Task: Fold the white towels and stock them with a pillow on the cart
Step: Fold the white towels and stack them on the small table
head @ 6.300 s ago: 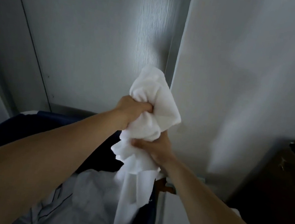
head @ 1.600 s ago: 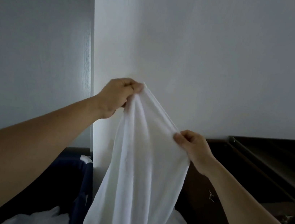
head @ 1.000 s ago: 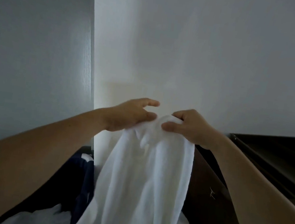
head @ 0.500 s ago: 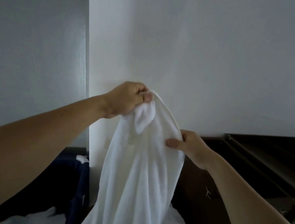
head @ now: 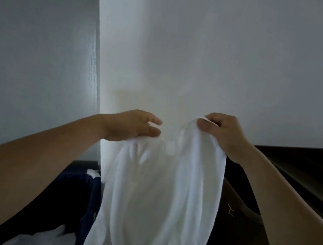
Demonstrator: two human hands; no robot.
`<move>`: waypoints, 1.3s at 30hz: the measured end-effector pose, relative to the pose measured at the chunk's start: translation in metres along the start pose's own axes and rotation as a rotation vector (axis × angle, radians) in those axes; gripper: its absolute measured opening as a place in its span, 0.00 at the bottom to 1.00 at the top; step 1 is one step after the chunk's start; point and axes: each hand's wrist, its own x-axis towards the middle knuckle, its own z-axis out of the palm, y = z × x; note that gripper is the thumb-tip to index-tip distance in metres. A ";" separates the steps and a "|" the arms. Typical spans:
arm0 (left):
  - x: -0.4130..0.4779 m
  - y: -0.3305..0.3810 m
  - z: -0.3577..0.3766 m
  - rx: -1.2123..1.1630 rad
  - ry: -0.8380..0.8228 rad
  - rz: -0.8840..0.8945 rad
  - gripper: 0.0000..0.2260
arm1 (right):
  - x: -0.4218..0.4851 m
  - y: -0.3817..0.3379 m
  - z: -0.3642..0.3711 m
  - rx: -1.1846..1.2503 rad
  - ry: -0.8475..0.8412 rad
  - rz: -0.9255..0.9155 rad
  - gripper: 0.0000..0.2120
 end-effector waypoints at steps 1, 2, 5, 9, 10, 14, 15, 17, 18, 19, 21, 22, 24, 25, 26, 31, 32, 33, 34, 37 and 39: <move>-0.002 0.005 0.006 -0.205 -0.051 0.008 0.22 | 0.002 -0.009 0.003 -0.055 -0.065 -0.024 0.08; -0.002 0.010 0.011 -0.388 -0.104 0.015 0.24 | 0.003 -0.015 0.007 -0.077 -0.134 -0.030 0.07; -0.001 0.021 0.022 -0.515 -0.311 0.057 0.19 | 0.002 -0.023 0.016 -0.089 -0.248 -0.038 0.07; -0.005 0.024 0.029 -0.314 -0.206 0.068 0.10 | -0.004 -0.013 0.015 -0.010 -0.196 -0.024 0.07; -0.006 0.027 0.030 -0.280 -0.155 0.081 0.08 | -0.006 -0.008 0.013 0.025 -0.187 0.001 0.07; -0.001 0.046 0.018 -0.299 0.163 0.176 0.06 | -0.018 0.019 0.014 0.188 -0.226 0.155 0.19; 0.002 0.052 0.011 -0.370 0.245 0.196 0.06 | -0.021 0.027 0.015 0.235 -0.240 0.203 0.24; 0.006 0.062 -0.009 -0.547 0.436 0.207 0.07 | -0.029 0.043 0.015 0.286 -0.262 0.267 0.28; 0.008 0.065 -0.021 -0.637 0.538 0.202 0.07 | -0.032 0.049 0.014 0.283 -0.249 0.280 0.27; 0.010 0.067 -0.030 -0.726 0.616 0.195 0.07 | -0.033 0.054 0.012 0.272 -0.210 0.283 0.25; 0.013 0.063 -0.039 -0.769 0.669 0.156 0.06 | -0.032 0.057 0.004 0.262 -0.084 0.271 0.19; 0.014 0.059 -0.038 -0.687 0.634 0.117 0.06 | -0.028 0.054 -0.001 0.282 -0.032 0.253 0.18; 0.014 0.046 -0.024 -0.321 0.385 0.030 0.04 | -0.018 0.042 -0.011 0.265 -0.002 0.174 0.16; 0.011 0.041 -0.015 -0.096 0.217 -0.004 0.04 | -0.012 0.033 -0.013 0.210 -0.021 0.125 0.13; 0.008 0.036 -0.005 0.064 0.066 -0.021 0.10 | -0.007 0.024 -0.014 0.139 -0.059 0.082 0.09; 0.008 0.024 0.046 -0.397 -0.328 -0.013 0.25 | 0.001 0.005 0.014 -0.136 -0.208 0.037 0.05; 0.010 0.023 0.053 -0.415 -0.351 -0.008 0.20 | 0.000 0.006 0.020 -0.136 -0.218 0.040 0.04; 0.010 0.021 0.057 -0.397 -0.345 -0.002 0.16 | -0.001 0.008 0.024 -0.113 -0.224 0.045 0.04; 0.011 0.019 0.059 -0.342 -0.304 0.002 0.13 | -0.003 0.010 0.026 -0.076 -0.222 0.054 0.05; 0.011 0.019 0.052 -0.148 -0.114 0.056 0.09 | -0.008 0.019 0.022 0.030 -0.200 0.106 0.10; 0.013 0.025 0.039 -0.155 0.002 0.099 0.07 | -0.013 0.029 0.018 0.047 -0.212 0.172 0.10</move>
